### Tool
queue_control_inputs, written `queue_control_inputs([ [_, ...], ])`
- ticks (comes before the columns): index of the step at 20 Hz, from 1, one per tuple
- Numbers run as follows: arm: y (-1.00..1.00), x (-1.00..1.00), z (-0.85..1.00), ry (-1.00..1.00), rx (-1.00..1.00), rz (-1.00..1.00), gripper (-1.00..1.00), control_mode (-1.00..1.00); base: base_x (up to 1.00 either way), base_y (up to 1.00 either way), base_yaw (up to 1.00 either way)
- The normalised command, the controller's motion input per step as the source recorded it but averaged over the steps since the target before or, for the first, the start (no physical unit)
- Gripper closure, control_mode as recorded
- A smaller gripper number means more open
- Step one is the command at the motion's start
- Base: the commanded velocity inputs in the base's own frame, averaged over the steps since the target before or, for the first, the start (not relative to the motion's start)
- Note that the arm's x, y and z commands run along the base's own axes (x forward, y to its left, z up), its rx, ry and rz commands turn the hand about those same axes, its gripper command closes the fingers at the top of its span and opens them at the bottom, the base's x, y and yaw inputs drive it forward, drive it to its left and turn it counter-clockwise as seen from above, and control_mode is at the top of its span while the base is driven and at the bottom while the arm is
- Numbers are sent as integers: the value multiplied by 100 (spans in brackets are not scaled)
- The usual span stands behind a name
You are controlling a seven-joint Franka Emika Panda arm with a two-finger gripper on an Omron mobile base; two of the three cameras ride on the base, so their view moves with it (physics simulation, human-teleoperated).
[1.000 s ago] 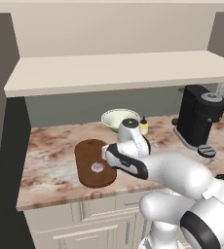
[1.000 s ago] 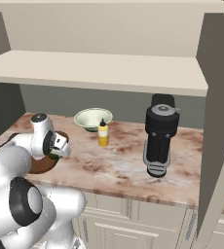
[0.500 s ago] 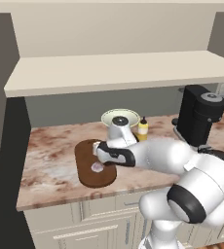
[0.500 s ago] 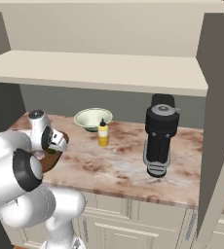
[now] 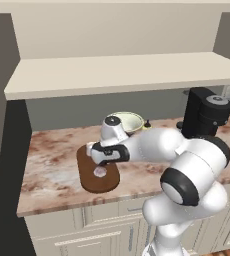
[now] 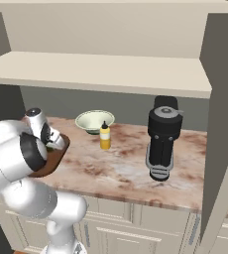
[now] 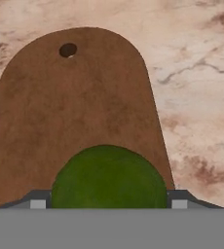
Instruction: Open the cabinet. Place the bowl and condiment on the counter. Then place the lime and garlic on the cutting board.
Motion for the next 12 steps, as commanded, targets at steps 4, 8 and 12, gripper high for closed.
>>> queue_control_inputs([
  [4, 29, 31, -5, 0, 0, 0, 100, -100, 0, 0, 0],
  [8, 15, 27, -19, 0, 0, 0, 100, -100, 0, 0, 0],
  [12, 7, 22, -21, 0, 0, 0, 100, -100, 0, 0, 0],
])
